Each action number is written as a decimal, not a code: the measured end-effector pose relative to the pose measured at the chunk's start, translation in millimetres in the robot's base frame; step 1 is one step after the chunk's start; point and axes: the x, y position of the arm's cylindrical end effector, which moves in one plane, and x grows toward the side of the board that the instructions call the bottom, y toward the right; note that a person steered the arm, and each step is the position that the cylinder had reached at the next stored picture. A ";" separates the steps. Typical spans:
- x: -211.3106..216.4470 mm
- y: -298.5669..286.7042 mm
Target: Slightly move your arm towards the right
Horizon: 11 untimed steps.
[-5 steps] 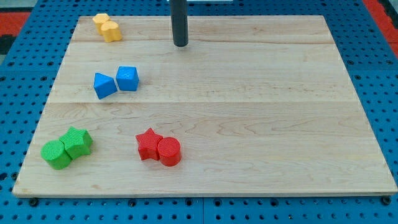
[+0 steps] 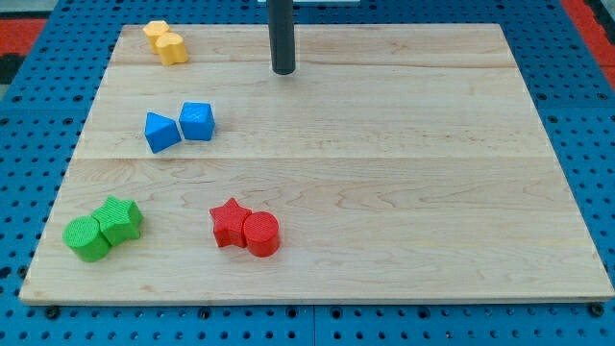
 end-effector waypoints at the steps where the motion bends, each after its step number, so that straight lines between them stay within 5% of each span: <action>1: 0.0 0.5; 11: 0.0 52.5</action>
